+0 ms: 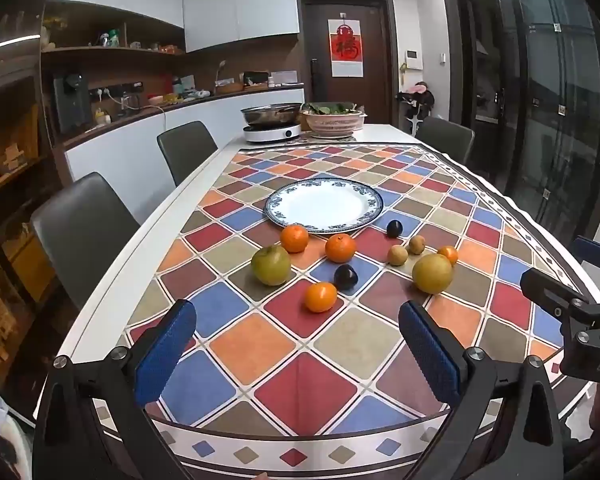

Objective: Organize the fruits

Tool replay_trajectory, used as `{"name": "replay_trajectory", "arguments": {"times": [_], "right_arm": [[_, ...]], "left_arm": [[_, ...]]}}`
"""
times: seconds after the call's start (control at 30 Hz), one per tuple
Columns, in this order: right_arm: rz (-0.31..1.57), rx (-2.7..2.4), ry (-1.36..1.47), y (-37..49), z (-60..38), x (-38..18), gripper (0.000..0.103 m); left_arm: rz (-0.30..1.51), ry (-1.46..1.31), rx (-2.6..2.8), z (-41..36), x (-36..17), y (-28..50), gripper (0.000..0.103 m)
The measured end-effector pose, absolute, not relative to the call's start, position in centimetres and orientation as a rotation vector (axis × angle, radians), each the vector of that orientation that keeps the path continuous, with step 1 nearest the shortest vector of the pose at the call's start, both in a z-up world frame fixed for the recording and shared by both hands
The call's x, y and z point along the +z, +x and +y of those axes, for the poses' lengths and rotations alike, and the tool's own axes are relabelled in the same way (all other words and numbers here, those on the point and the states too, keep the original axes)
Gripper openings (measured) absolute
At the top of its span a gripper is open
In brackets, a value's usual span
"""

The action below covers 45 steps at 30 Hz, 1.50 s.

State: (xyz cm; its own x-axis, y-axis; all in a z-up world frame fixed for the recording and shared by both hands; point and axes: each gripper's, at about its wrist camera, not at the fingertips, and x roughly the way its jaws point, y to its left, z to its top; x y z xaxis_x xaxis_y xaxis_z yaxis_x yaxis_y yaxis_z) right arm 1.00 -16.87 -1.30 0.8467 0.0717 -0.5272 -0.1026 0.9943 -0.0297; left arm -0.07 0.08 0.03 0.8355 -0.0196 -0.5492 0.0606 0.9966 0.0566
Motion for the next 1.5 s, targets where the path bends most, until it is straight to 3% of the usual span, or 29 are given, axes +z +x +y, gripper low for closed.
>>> {"name": "replay_trajectory", "arguments": {"times": [1.5], "right_arm": [[0.555, 0.09, -0.064, 1.07, -16.7, -1.5, 0.102]], "left_arm": [[0.569, 0.074, -0.041, 0.53, 0.55, -0.31, 0.103]]}}
